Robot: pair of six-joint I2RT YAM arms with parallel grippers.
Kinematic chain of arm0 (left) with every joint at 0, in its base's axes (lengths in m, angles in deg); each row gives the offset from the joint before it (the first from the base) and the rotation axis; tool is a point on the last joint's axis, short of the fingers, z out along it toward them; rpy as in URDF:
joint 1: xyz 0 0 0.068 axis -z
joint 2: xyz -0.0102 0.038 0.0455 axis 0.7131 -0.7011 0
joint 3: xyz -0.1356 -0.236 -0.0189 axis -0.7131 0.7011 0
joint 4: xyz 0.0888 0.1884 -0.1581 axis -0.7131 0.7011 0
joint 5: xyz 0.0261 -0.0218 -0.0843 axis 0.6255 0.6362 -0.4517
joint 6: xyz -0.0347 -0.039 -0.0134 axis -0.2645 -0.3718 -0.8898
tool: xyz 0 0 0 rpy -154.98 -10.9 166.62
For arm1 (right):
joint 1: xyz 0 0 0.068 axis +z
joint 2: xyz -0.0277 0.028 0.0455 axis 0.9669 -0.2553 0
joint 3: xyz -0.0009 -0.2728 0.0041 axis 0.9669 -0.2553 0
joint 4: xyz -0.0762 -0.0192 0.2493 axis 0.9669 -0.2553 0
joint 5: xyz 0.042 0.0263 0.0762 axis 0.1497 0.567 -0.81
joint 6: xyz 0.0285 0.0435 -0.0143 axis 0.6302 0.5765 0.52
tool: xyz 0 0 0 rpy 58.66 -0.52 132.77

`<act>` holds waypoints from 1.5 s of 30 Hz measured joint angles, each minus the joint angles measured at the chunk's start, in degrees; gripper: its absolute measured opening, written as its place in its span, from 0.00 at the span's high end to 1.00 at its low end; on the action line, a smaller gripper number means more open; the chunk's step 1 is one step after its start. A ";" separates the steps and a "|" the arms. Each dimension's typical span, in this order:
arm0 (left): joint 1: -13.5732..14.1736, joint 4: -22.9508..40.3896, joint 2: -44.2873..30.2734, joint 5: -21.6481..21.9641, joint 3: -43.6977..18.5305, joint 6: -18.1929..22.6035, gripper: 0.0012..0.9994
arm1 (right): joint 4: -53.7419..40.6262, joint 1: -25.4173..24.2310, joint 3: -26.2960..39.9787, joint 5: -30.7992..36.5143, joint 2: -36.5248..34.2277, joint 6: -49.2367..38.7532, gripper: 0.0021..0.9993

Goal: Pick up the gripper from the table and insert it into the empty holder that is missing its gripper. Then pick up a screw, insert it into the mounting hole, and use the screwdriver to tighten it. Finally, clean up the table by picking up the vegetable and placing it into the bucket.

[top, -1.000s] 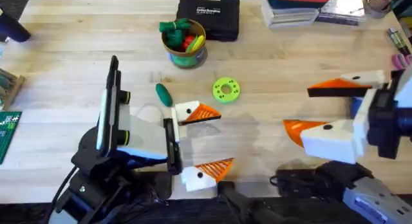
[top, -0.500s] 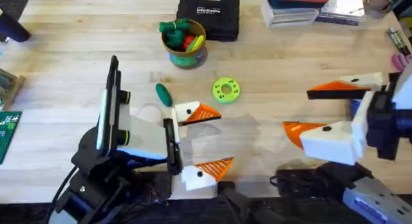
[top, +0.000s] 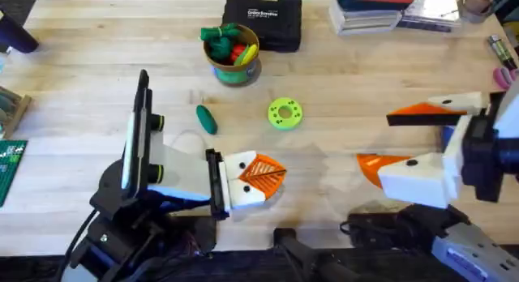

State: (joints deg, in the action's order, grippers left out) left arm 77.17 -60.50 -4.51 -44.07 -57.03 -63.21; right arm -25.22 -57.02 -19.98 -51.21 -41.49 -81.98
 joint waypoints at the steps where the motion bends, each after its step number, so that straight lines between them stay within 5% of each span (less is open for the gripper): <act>1: 0.00 0.00 0.00 0.02 0.00 0.00 1.00 | -0.08 0.00 0.00 0.00 0.00 0.00 0.01; 15: 0.00 0.00 0.00 0.02 0.00 0.00 1.00 | -0.09 -4.16 0.00 4.93 -3.62 1.14 0.01; 31: 0.00 0.00 0.00 0.02 0.00 0.00 1.00 | 7.94 -24.60 0.00 24.36 -23.30 2.27 0.01; 45: 0.00 0.00 0.00 0.00 0.00 0.00 1.00 | 25.22 -42.58 0.00 28.02 -34.82 1.08 0.01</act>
State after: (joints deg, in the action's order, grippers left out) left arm 77.17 -60.50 -4.51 -44.07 -57.03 -63.21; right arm 0.00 -99.60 -19.98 -23.19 -76.31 -80.89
